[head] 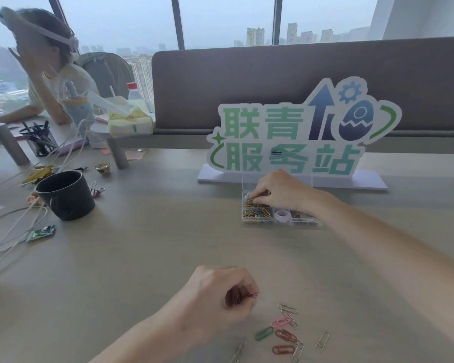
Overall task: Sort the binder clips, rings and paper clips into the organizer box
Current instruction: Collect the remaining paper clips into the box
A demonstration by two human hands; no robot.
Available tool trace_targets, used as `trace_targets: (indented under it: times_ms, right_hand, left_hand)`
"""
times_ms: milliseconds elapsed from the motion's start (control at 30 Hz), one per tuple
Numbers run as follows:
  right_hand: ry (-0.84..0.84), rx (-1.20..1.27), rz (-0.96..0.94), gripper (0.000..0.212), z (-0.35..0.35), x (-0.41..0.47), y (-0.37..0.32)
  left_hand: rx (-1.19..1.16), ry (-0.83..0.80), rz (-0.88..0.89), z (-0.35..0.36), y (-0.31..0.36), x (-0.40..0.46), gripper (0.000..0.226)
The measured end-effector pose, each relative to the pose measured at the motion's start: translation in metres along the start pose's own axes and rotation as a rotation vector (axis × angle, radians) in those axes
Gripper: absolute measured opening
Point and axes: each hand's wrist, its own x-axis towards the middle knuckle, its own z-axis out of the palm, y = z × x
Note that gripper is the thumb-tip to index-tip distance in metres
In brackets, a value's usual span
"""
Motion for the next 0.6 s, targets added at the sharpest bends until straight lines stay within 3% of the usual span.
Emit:
trace_targets:
  times_ms: [200, 367, 600]
  right_hand:
    - [0.014, 0.088, 0.057, 0.019, 0.0, -0.003, 0.006]
    - [0.06, 0.269, 0.127, 0.041, -0.003, -0.013, 0.01]
    - [0.239, 0.328, 0.21, 0.028, -0.015, -0.031, 0.029]
  left_hand:
    - [0.015, 0.095, -0.085, -0.026, -0.007, 0.045, 0.011]
    - [0.011, 0.098, -0.127, -0.039, -0.025, 0.103, 0.007]
    - [0.143, 0.032, -0.144, -0.033, -0.058, 0.165, 0.003]
